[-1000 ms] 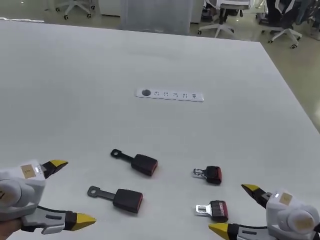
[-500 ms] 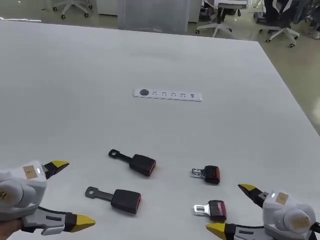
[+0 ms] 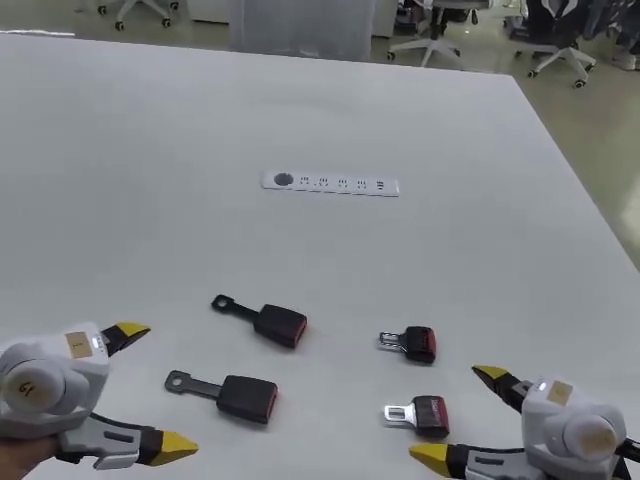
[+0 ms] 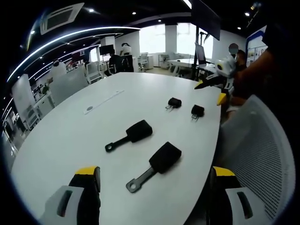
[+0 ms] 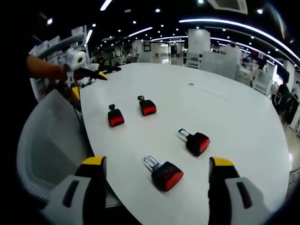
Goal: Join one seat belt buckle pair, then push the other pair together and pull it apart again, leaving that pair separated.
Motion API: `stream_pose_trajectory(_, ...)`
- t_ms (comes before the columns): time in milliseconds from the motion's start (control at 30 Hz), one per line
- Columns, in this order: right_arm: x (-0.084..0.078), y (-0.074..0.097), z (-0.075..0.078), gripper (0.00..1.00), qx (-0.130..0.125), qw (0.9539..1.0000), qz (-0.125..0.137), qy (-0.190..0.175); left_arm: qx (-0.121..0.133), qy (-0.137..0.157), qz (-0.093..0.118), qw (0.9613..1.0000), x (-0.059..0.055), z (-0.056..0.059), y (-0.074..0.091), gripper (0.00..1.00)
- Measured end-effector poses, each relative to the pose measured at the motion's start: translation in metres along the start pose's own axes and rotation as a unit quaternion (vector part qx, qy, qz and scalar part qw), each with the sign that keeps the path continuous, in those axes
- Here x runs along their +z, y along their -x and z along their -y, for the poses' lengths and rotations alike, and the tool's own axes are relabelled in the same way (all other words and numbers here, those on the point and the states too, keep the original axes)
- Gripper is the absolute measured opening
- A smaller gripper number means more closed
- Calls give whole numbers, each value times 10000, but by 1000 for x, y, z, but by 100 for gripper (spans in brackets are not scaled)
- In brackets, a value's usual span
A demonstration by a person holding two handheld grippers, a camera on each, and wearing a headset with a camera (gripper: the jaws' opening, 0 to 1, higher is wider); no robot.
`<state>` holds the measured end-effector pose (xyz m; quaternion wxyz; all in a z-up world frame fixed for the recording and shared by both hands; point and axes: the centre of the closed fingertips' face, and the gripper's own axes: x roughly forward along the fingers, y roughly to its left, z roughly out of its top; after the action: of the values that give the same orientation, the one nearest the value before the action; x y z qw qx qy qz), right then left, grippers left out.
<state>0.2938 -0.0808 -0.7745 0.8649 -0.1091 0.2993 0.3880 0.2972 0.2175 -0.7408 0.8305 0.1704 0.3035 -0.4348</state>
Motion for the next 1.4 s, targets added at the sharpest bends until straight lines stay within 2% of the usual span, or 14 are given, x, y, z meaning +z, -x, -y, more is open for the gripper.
stream_pose_trajectory(433,-5,-2,7,92,97,9998,-120,100,-180,-99,-86,9998,-1,5,-10,97)
stream_pose_trajectory(867,-9,-8,14,91,183,9996,-212,76,-294,-212,-175,9992,-3,2,-26,96)
stream_pose_trajectory(1200,-14,-15,16,91,433,9984,-358,108,-500,-386,-297,9976,-9,1,-38,95)
stream_pose_trajectory(1400,-19,-20,17,89,611,9966,-510,198,-671,-597,-450,9949,-16,2,-47,93)
